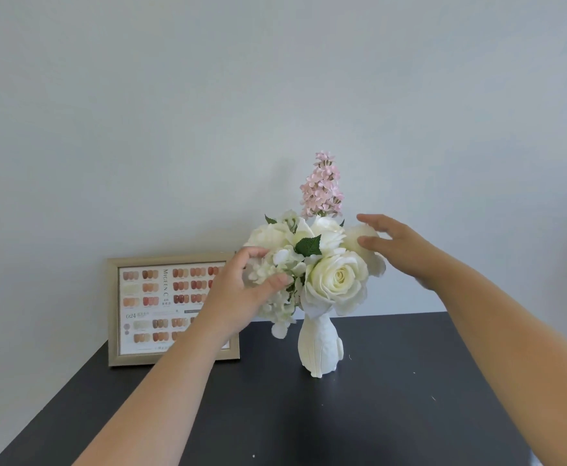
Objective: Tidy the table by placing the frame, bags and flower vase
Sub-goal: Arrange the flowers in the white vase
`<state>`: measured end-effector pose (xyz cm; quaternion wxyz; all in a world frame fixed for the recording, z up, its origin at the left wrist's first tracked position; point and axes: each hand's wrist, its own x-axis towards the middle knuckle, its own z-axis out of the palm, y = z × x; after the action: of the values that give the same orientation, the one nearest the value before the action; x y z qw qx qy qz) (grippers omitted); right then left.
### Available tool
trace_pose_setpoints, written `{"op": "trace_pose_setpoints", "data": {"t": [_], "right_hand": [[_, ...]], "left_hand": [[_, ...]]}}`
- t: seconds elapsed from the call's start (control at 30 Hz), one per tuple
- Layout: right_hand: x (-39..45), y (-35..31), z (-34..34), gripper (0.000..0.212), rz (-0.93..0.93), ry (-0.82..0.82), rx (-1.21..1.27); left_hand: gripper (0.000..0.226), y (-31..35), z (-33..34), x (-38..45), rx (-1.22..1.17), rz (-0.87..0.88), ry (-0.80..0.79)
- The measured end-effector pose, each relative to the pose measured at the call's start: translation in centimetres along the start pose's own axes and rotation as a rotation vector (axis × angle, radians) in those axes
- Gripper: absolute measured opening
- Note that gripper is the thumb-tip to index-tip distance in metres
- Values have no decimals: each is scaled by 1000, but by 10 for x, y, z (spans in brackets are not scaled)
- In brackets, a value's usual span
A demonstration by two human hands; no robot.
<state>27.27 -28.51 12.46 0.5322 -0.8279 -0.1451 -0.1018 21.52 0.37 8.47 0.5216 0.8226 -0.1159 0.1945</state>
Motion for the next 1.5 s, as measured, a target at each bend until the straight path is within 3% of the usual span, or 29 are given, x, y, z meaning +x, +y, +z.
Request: {"op": "trace_pose_setpoints", "data": {"t": [0.17,0.4,0.57,0.73,0.93,1.1,1.3,1.4,1.5], "right_hand": [[-6,4,15,46,29,-46,76],[-6,-18,2,47,-126,-22,-53],[4,-38,12,32,-100,-224,-89],[8,-31,11,26,-66,-175,-33],[7,-22,6,23,-29,-167,9],[6,-30,8,24,-28,-155,-43],[-35,-33,-1,30,-341,127,-101],[-67,-18,17,48,-559,127,-407],[-75,-2,34,47,-685,188,-671]], "left_hand": [[22,3,15,1,-7,63,29],[29,0,16,5,-20,47,82],[26,7,25,7,8,77,67],[31,13,33,17,43,106,77],[5,11,44,16,72,125,67],[17,14,39,11,43,123,70],[38,11,19,1,28,149,31],[38,11,18,-1,27,143,-7],[38,15,25,1,-8,137,-36]]}}
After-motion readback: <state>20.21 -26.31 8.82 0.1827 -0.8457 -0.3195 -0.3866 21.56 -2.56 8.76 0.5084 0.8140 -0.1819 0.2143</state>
